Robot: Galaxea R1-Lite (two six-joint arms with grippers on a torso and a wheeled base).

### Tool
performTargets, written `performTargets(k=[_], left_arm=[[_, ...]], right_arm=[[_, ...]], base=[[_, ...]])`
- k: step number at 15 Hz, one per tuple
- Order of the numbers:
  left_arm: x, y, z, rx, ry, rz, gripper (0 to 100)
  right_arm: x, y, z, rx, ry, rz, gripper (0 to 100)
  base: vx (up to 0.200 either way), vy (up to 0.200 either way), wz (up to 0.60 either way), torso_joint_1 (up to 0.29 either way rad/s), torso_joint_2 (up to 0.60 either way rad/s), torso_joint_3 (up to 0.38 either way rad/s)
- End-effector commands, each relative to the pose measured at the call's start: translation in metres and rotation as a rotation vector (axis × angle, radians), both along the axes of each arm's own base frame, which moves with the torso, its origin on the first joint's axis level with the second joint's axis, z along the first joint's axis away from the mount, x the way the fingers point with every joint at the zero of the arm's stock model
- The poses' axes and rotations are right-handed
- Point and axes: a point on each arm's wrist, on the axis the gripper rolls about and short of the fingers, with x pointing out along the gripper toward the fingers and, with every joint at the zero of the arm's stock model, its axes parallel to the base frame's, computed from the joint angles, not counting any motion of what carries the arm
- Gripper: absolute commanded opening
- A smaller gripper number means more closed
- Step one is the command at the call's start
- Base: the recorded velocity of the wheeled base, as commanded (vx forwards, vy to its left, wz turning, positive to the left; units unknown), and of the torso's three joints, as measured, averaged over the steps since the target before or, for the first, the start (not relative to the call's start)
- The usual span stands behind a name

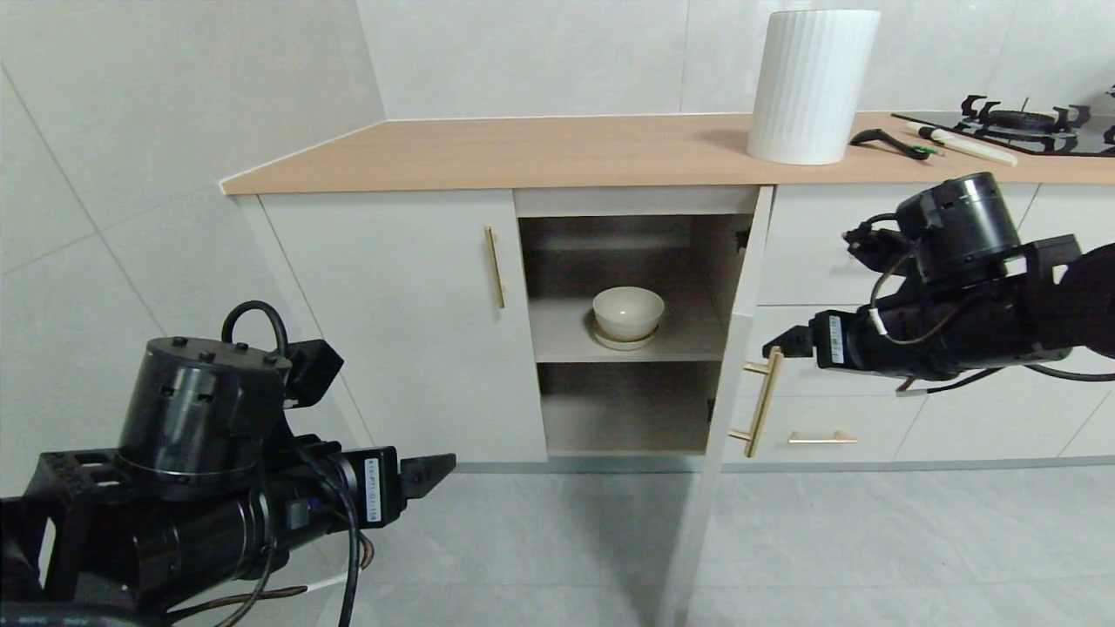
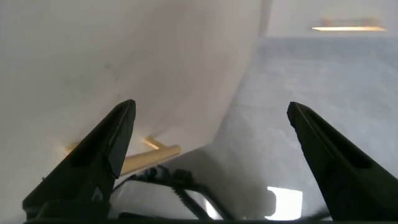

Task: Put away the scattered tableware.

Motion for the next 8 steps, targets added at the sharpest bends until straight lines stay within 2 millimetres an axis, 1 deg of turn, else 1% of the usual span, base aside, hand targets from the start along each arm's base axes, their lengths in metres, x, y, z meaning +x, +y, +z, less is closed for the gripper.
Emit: performTargets(k=[1,2,3,5,8], left_arm=[[-0.001,0.000,0.002,-0.005,-0.009,0.001,100],[-0.001,0.000,0.002,-0.005,-0.007,-0.001,100],[0.000,0.000,0.002,-0.005,-0.007,-0.001,100],[-0.001,-0.002,0.003,-0.009,-0.017,-0.010,100],[-0.007,-0.006,0.005,-0.011,-0.028,-0.039,100]], right_arm=[[0.035,0.032,-0.025,-0.012,0.040,0.043,100],[0.043,0.038,-0.036,-0.009,0.063,0.040,100],[0.046,0.040,-0.040,-0.003,0.055,0.036,100],[0.052,0.042,-0.040,0.051,0.007,0.012,100],[0.062,0.047,-0.048,0.102,-0.020,-0.016,100]], base=[[0.000,0.000,0.00,0.000,0.00,0.000],[0.000,0.000,0.00,0.000,0.00,0.000],[0.000,0.000,0.00,0.000,0.00,0.000],[0.000,0.000,0.00,0.000,0.00,0.000],[0.000,0.000,0.00,0.000,0.00,0.000]])
